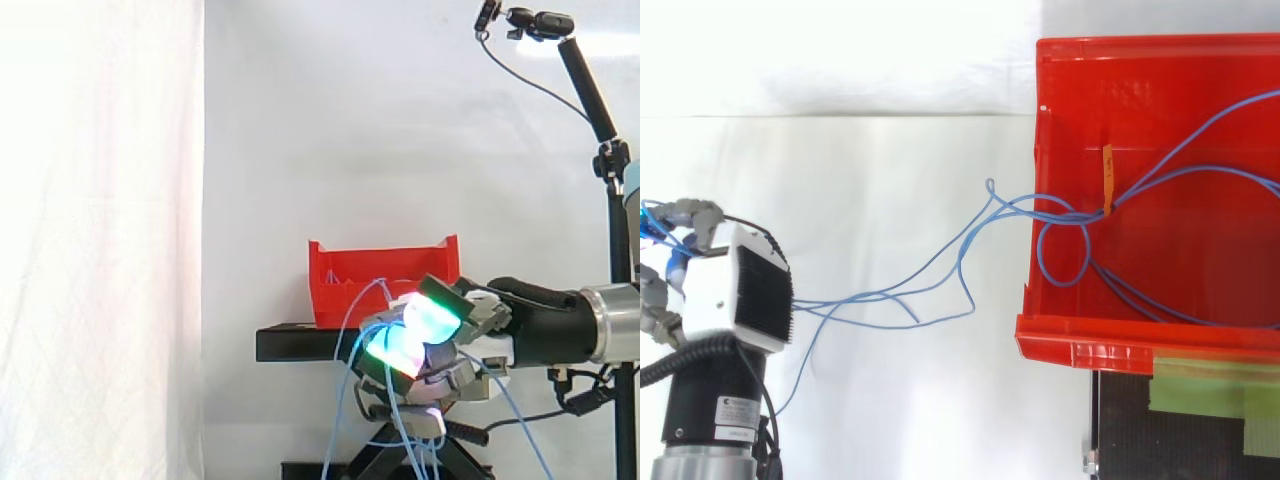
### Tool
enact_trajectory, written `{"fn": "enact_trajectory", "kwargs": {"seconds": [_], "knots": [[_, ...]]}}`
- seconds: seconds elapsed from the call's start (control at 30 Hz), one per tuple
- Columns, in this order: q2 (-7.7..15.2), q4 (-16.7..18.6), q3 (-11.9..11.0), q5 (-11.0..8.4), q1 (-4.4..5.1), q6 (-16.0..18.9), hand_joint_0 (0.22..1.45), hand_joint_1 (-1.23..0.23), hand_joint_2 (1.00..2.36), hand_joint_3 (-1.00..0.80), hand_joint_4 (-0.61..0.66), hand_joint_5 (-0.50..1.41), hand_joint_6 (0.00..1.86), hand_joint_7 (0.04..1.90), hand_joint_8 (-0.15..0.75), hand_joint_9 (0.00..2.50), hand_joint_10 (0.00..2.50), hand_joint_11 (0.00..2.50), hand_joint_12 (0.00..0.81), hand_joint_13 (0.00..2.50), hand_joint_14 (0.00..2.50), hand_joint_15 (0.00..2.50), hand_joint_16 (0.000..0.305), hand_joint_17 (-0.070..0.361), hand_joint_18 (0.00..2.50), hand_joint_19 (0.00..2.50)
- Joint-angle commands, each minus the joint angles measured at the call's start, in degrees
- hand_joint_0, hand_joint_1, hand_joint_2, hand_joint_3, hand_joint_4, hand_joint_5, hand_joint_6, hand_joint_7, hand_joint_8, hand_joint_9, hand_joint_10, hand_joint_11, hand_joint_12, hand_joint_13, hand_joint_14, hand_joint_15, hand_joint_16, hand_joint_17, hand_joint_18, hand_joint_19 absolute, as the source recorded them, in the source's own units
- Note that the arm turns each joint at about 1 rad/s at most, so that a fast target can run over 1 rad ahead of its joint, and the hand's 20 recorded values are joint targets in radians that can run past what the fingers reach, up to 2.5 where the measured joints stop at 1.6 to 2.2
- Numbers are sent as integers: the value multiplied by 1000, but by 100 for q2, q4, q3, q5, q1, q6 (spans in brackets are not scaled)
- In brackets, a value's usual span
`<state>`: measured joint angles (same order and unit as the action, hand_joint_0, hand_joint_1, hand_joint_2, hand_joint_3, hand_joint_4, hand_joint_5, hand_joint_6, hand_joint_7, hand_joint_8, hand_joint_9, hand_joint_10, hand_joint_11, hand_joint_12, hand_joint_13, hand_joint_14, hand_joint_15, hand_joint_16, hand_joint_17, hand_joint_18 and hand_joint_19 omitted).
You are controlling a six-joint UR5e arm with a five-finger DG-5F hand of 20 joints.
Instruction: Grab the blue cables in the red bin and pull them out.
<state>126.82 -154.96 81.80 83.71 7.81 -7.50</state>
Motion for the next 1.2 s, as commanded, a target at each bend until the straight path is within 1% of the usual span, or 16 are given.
{"fn": "enact_trajectory", "kwargs": {"seconds": [0.0, 0.03, 0.07, 0.1, 0.17, 0.23, 0.27, 0.33, 0.37, 0.4, 0.43, 0.47, 0.57, 0.7, 0.83, 1.17], "knots": [[-8, 326, 3, 111, -25, -511, 944, -943, 1009, -761, 8, 422, 1406, 383, 243, 631, 2500, 1149, 335, 907, 1768, 1169, 45, 101, 913, 1241], [0, 379, 3, 137, -25, -608, 944, -946, 1009, -748, 7, 421, 1414, 378, 244, 629, 2500, 1123, 335, 906, 1768, 1170, 45, 101, 915, 1239], [0, 537, 3, 216, -51, -881, 945, -945, 1009, -748, 9, 420, 1420, 375, 244, 629, 2500, 1121, 335, 906, 1768, 1171, 45, 101, 915, 1241], [0, 537, 3, 216, -51, -881, 945, -946, 1010, -744, 12, 418, 1426, 379, 244, 628, 2500, 1144, 335, 907, 1768, 1170, 45, 101, 917, 1242], [0, 977, 3, 409, -122, -1689, 946, -947, 1010, -741, 12, 418, 1431, 369, 245, 628, 2500, 1114, 335, 907, 1767, 1172, 45, 102, 919, 1238], [0, 1188, 3, 506, -139, -2085, 947, -946, 1009, -745, 11, 418, 1435, 370, 244, 627, 2500, 1117, 335, 906, 1763, 1189, 45, 101, 919, 1239], [0, 1381, 3, 603, -165, -2445, 948, -946, 1009, -750, 12, 418, 1436, 368, 245, 627, 2500, 1120, 335, 907, 1767, 1173, 45, 101, 918, 1247], [0, 1627, 3, 717, -183, -2911, 948, -947, 1009, -744, 14, 418, 1437, 368, 243, 626, 2500, 1120, 335, 906, 1765, 1174, 45, 101, 918, 1238], [0, 1697, -6, 743, -183, -3043, 948, -947, 1009, -744, 9, 417, 1435, 377, 245, 627, 2500, 1120, 335, 906, 1765, 1174, 45, 101, 920, 1238], [0, 1697, -6, 743, -183, -3043, 948, -948, 1009, -742, 12, 418, 1437, 369, 245, 627, 2500, 1120, 337, 906, 1764, 1183, 45, 102, 919, 1240], [-8, 1891, 3, 805, -192, -3342, 948, -947, 1009, -746, 15, 418, 1437, 369, 244, 624, 2500, 1138, 334, 905, 1765, 1182, 45, 100, 917, 1251], [0, 1970, 3, 831, -201, -3447, 948, -948, 1009, -744, 6, 419, 1438, 362, 244, 623, 2500, 1138, 335, 906, 1766, 1174, 45, 101, 919, 1237], [-8, 2313, 3, 910, -218, -3711, 948, -948, 1009, -744, 6, 420, 1438, 362, 244, 624, 2500, 1115, 336, 909, 1771, 1161, 45, 101, 921, 1239], [-8, 2699, 3, 946, -245, -3790, 949, -949, 1009, -743, 8, 420, 1436, 373, 245, 625, 2500, 1118, 334, 907, 1767, 1184, 45, 101, 921, 1238], [0, 2954, 3, 946, -271, -3878, 949, -950, 1009, -741, 2, 423, 1436, 368, 245, 625, 2500, 1121, 334, 907, 1764, 1185, 45, 101, 920, 1241], [0, 3332, 3, 946, -297, -4018, 953, -950, 1009, -752, 3, 424, 1435, 369, 245, 625, 2500, 1115, 332, 908, 1762, 1162, 45, 102, 920, 1237]]}}
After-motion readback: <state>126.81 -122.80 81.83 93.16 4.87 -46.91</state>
